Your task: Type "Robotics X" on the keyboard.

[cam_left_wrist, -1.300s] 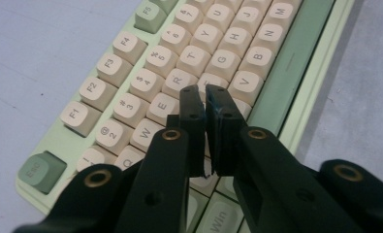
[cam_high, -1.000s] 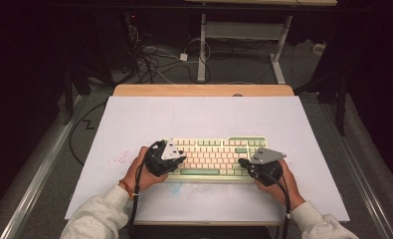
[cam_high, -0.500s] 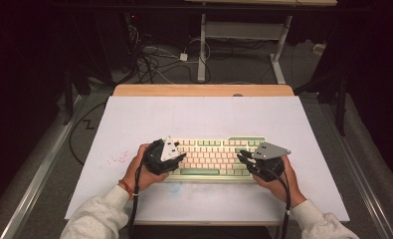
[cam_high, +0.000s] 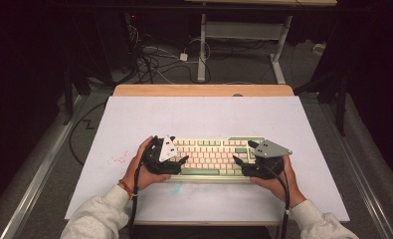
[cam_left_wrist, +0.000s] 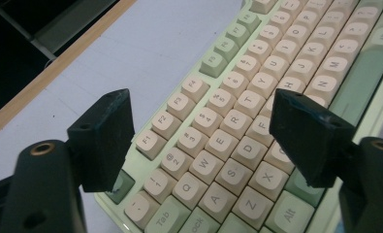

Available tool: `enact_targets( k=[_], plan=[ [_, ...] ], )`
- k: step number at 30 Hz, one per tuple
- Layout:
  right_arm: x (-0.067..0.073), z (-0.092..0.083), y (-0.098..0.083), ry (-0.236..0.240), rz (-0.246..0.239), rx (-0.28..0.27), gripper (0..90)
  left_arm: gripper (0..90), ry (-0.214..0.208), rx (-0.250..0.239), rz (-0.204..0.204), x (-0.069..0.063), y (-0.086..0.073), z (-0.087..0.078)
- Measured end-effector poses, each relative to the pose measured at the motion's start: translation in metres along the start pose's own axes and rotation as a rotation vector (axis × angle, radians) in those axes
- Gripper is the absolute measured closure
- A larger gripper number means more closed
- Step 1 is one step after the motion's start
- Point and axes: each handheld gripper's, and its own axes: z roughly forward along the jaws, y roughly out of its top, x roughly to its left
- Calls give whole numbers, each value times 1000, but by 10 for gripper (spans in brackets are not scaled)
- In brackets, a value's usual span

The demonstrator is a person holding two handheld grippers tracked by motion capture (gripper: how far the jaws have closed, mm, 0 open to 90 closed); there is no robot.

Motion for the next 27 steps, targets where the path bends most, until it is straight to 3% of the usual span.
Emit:
enact_targets(
  k=[3, 10, 27],
  plan=[
    [1, 2, 1, -22, 7, 1, 188, 180, -21, -17, -2, 0, 0, -1],
    [7, 6, 5, -41, -12, -9, 163, 160, -23, -22, -1, -2, 1, -1],
    [10, 5, 8, -63, -26, -7, 183, 160, 32, -27, 29, -6, 2, -4]
  ],
)
